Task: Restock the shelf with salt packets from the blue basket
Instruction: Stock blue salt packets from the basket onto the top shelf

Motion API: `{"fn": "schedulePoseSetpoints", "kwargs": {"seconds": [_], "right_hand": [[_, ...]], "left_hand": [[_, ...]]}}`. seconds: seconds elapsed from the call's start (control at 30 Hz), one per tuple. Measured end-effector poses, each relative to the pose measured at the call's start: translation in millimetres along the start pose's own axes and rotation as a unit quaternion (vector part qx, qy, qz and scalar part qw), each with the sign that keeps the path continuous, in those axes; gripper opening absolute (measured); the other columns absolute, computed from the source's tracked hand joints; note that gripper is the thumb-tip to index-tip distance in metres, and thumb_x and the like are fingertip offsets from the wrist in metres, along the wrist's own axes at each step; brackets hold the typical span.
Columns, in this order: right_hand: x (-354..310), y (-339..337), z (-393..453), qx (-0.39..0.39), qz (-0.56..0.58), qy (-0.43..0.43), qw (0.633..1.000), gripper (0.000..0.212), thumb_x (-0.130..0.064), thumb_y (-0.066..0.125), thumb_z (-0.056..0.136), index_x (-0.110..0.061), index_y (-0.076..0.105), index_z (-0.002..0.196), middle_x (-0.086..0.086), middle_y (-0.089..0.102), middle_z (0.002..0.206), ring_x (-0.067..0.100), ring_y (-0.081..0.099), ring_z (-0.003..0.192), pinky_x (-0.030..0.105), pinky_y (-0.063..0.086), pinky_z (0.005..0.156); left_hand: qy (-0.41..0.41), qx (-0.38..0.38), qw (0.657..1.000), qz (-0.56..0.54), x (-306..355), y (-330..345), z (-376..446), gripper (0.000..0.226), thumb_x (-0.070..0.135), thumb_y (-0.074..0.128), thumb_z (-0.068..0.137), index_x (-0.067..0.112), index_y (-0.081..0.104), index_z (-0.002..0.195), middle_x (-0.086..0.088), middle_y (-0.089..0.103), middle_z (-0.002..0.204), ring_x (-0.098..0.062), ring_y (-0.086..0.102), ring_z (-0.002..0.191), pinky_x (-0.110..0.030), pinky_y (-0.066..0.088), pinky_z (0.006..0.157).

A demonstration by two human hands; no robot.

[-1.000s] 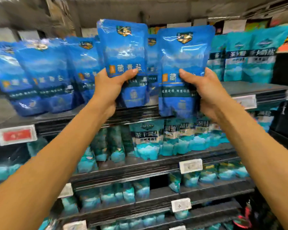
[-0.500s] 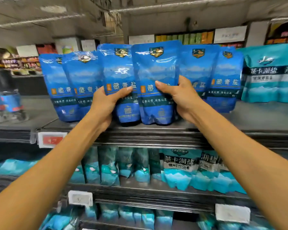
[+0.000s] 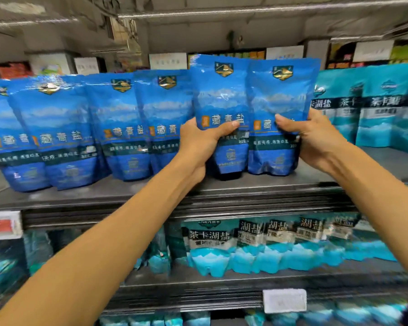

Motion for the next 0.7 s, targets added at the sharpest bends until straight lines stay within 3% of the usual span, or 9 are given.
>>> {"fn": "schedulePoseSetpoints", "kwargs": {"seconds": [0.13,0.23,0.3,0.4,0.47,0.57,0.63,0.7], "right_hand": [[-2,-31,3,0.013,-0.013,0.003,1.0,0.031,-0.003,0.067,0.091,-0.007,0.065,0.121,0.003,0.077,0.106,0.017,0.073,0.097,0.029,0.059,0.08],[-1,-38,2,-0.04,-0.127,0.014,0.991,0.027,0.0,0.069,0.088,-0.011,0.069,0.113,0.0,0.078,0.106,0.014,0.074,0.096,0.026,0.06,0.081],[3,-41,-3,-0.074,-0.208,0.039,0.975,0.028,-0.002,0.074,0.086,-0.018,0.07,0.109,-0.003,0.079,0.105,0.011,0.075,0.094,0.023,0.061,0.075],[4,-48,-5,-0.068,-0.194,0.052,0.977,0.03,-0.001,0.075,0.084,-0.022,0.07,0.104,-0.007,0.079,0.099,0.007,0.075,0.088,0.021,0.059,0.064],[4,-53,-4,-0.057,-0.184,0.053,0.98,0.032,0.002,0.074,0.083,-0.021,0.071,0.106,-0.003,0.079,0.104,0.012,0.075,0.092,0.029,0.062,0.075],[3,-61,-4,-0.055,-0.18,0.055,0.981,0.036,0.003,0.074,0.083,-0.02,0.07,0.109,0.0,0.079,0.107,0.013,0.075,0.095,0.031,0.061,0.083],[2,-66,-5,-0.057,-0.17,0.056,0.982,0.037,0.004,0.074,0.082,-0.019,0.07,0.109,-0.001,0.079,0.106,0.012,0.075,0.095,0.029,0.062,0.08],[2,-69,-5,-0.055,-0.168,0.057,0.983,0.038,0.004,0.075,0.08,-0.019,0.07,0.11,-0.001,0.078,0.107,0.012,0.075,0.096,0.028,0.062,0.076]], "left_hand": [[-0.025,-0.015,0.999,0.039,-13,29,6,0.036,0.015,0.09,0.073,0.001,0.072,0.101,-0.005,0.078,0.094,-0.022,0.075,0.091,-0.041,0.061,0.084],[-0.02,-0.024,0.992,0.125,-13,24,8,0.042,0.022,0.092,0.072,0.001,0.059,0.087,-0.004,0.06,0.082,-0.019,0.059,0.076,-0.035,0.05,0.07],[0.001,-0.043,0.973,0.228,-8,15,8,0.048,0.029,0.093,0.07,0.009,0.05,0.075,-0.006,0.053,0.077,-0.016,0.052,0.07,-0.037,0.044,0.066],[0.032,-0.063,0.931,0.358,2,8,1,0.049,0.041,0.093,0.066,0.011,0.054,0.069,-0.002,0.061,0.064,-0.013,0.052,0.062,-0.038,0.043,0.058],[0.05,-0.05,0.904,0.422,7,13,-1,0.055,0.049,0.092,0.064,0.008,0.059,0.078,-0.004,0.065,0.076,-0.02,0.057,0.073,-0.039,0.048,0.065],[0.07,-0.039,0.892,0.445,8,29,1,0.064,0.05,0.091,0.065,0.005,0.066,0.104,-0.01,0.072,0.106,-0.026,0.065,0.102,-0.047,0.052,0.088],[0.081,-0.059,0.894,0.436,5,46,3,0.066,0.047,0.09,0.068,0.003,0.065,0.109,-0.013,0.072,0.109,-0.026,0.066,0.104,-0.046,0.053,0.085],[0.087,-0.074,0.896,0.429,2,61,5,0.063,0.045,0.09,0.07,0.002,0.06,0.105,-0.012,0.07,0.102,-0.025,0.066,0.093,-0.038,0.051,0.069]]}}
Point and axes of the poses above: each hand's wrist, its own z-axis towards the middle knuckle, its own y-axis out of the palm, x = y × z, the point moved 6 cm from there along z, towards the middle knuckle
